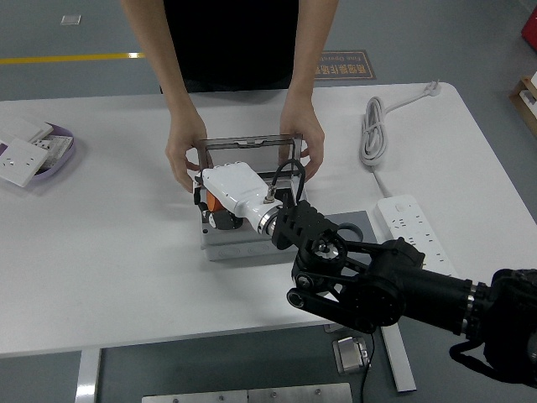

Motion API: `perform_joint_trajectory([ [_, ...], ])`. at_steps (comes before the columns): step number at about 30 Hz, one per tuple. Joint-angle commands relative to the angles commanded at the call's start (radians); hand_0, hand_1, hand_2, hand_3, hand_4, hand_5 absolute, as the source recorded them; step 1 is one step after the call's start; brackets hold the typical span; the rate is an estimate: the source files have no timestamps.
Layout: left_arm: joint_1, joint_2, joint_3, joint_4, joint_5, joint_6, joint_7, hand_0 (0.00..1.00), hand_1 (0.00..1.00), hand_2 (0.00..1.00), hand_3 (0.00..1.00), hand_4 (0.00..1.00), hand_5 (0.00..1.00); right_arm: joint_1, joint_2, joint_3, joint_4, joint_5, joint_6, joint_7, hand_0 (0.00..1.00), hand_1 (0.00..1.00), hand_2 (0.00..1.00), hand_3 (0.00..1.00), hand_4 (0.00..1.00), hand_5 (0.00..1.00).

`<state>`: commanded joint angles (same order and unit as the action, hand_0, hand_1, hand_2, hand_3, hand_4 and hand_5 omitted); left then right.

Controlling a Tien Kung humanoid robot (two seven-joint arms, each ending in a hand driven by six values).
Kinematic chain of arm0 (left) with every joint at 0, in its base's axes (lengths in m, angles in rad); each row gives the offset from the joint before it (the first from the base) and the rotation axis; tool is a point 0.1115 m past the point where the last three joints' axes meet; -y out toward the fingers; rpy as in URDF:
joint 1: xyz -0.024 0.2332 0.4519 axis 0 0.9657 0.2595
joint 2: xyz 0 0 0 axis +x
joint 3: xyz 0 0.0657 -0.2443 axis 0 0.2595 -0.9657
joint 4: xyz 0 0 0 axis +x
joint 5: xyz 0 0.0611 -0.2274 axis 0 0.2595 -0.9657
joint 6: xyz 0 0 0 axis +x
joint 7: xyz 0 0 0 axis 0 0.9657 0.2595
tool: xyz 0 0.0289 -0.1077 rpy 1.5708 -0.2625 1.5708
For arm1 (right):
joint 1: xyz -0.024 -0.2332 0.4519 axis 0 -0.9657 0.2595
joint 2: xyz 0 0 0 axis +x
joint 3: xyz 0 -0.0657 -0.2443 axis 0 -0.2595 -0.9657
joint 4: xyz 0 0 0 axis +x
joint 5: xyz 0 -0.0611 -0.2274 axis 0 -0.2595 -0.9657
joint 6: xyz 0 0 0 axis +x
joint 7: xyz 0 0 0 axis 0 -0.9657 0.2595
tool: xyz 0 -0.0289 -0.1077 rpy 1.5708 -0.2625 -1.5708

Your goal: Pick up the cylinder from the cube,place it in the box,flap close box

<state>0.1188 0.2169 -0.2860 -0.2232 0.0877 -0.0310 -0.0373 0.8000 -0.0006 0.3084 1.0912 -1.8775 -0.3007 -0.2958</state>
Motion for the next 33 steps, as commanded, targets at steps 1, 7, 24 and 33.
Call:
perform_joint_trajectory([
  [1, 0.0, 0.0, 0.0, 0.0, 0.0, 0.0, 0.0, 0.629, 0.647, 0.625, 0.668, 0.722, 0.253, -0.001, -0.001, 0.006, -0.001, 0.001, 0.009, 0.0, 0.268, 0.266, 0.282, 0.246, 0.002, 0.002],
  [7, 0.001, -0.001, 0.0, -0.001, 0.0, -0.002, -0.001, 0.629, 0.647, 0.625, 0.668, 0.722, 0.253, -0.006, -0.009, 0.043, -0.003, -0.009, 0.051, 0.007, 0.539, 0.483, 0.477, 0.464, 0.144, 0.002],
  [24, 0.0, -0.003, -0.01, -0.002, 0.009, -0.007, -0.006, 0.629, 0.647, 0.625, 0.668, 0.722, 0.253, -0.02, -0.047, 0.091, 0.004, -0.022, 0.06, 0.035, 0.727, 0.643, 0.651, 0.674, 0.878, 0.49],
  [33, 0.0, -0.006, -0.025, -0.006, 0.024, -0.007, -0.006, 0.629, 0.647, 0.625, 0.668, 0.722, 0.253, -0.059, -0.15, 0.13, 0.135, 0.149, 0.06, 0.068, 0.727, 0.644, 0.653, 0.688, 0.916, 0.512],
])
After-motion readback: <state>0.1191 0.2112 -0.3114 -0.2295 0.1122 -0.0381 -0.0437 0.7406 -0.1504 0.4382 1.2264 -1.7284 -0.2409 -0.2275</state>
